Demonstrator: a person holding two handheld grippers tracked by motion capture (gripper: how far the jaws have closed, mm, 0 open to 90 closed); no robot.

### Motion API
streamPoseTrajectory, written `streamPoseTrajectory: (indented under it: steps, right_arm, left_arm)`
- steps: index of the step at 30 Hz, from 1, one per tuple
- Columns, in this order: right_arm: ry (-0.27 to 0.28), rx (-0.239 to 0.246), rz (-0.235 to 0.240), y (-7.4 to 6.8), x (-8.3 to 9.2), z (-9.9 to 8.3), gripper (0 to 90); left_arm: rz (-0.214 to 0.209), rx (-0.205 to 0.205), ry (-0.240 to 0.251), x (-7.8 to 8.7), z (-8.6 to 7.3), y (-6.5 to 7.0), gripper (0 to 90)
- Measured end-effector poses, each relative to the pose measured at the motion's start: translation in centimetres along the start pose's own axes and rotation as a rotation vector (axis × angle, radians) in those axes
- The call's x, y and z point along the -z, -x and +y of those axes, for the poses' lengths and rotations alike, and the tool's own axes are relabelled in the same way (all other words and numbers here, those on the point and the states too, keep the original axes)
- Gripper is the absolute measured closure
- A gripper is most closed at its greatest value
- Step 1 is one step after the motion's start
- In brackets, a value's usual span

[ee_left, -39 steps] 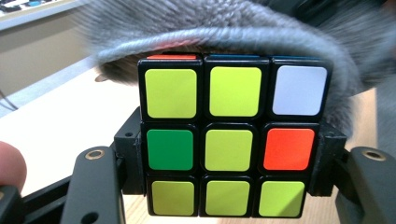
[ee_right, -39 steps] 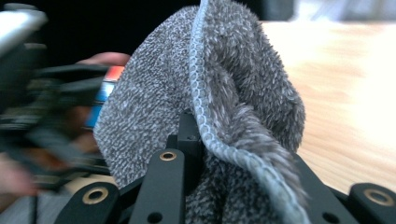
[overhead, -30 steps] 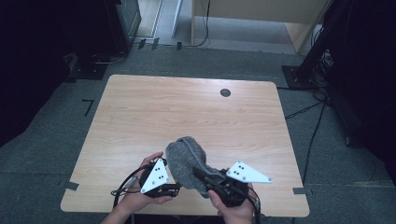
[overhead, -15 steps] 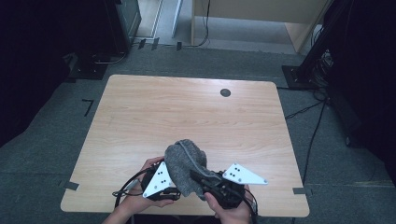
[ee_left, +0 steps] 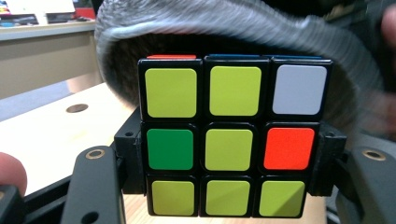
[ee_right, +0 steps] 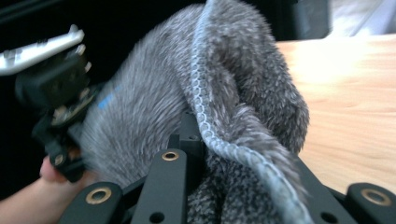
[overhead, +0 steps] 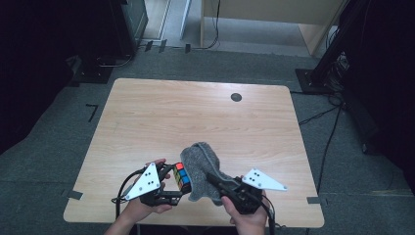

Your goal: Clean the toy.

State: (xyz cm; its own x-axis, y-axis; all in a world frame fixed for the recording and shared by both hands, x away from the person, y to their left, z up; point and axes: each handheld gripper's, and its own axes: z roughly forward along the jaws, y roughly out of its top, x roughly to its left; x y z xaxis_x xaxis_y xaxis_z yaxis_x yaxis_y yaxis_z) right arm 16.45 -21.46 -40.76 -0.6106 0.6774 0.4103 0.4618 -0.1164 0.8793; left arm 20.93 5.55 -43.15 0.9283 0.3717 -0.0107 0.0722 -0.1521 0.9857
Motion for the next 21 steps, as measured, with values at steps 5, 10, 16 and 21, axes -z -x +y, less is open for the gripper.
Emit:
streamPoseTrajectory:
  steps: [5,10,16,21]
  right_arm:
    - [-0.053,-0.015,0.028,0.3,-1.4,-1.3,78.3]
    - [-0.105,-0.011,0.04,0.7,-1.9,-1.7,78.2]
    - [0.002,-0.003,0.05,0.3,-0.2,-0.3,78.3]
    - [-0.067,-0.038,0.06,0.7,-1.2,-1.4,78.2]
  left_arm:
    - [-0.066,0.03,0.037,0.3,0.3,0.1,34.2]
    - [-0.057,0.005,0.015,0.2,0.3,0.2,34.1]
    - [-0.064,-0.001,-0.011,-0.2,0.1,0.5,34.1]
    - [-0.062,-0.004,0.001,0.2,0.5,0.5,34.1]
